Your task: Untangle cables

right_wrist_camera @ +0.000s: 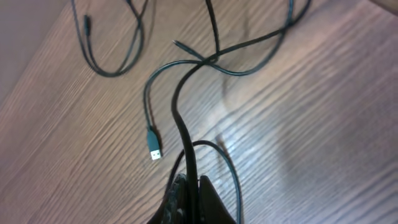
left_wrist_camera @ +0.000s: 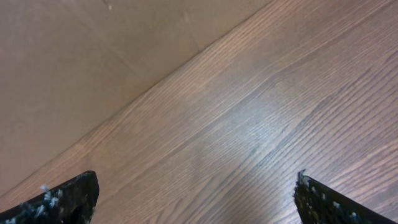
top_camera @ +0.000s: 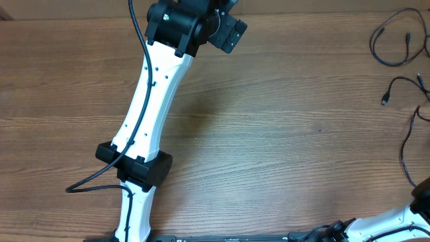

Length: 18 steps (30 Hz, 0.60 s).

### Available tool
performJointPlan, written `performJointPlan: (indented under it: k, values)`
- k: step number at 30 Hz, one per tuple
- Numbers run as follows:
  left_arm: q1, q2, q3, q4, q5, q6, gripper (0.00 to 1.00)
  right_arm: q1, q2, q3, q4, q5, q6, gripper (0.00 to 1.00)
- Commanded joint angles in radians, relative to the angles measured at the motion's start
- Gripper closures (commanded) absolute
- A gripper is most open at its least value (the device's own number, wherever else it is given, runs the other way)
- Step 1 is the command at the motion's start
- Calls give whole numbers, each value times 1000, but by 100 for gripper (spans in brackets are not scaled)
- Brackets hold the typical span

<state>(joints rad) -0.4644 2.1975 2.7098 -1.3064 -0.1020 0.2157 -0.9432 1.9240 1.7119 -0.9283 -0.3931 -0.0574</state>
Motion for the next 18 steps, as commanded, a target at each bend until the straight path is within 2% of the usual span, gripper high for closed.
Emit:
performJointPlan:
  k: [1,7,13,18]
  values:
    - [-1,-40,11,-20,-5,-14,0,-51,-8,-19,35,43,27,96]
    - [0,-40,11,-27,-6,-10,0,-159,-8,-135,151,67,63,96]
    - [0,-40,11,19,-6,-5,0,-189,-6,-269,279,82,61,96]
    - [0,-40,11,24,-6,-1,0,-188,5,-318,335,232,72,96]
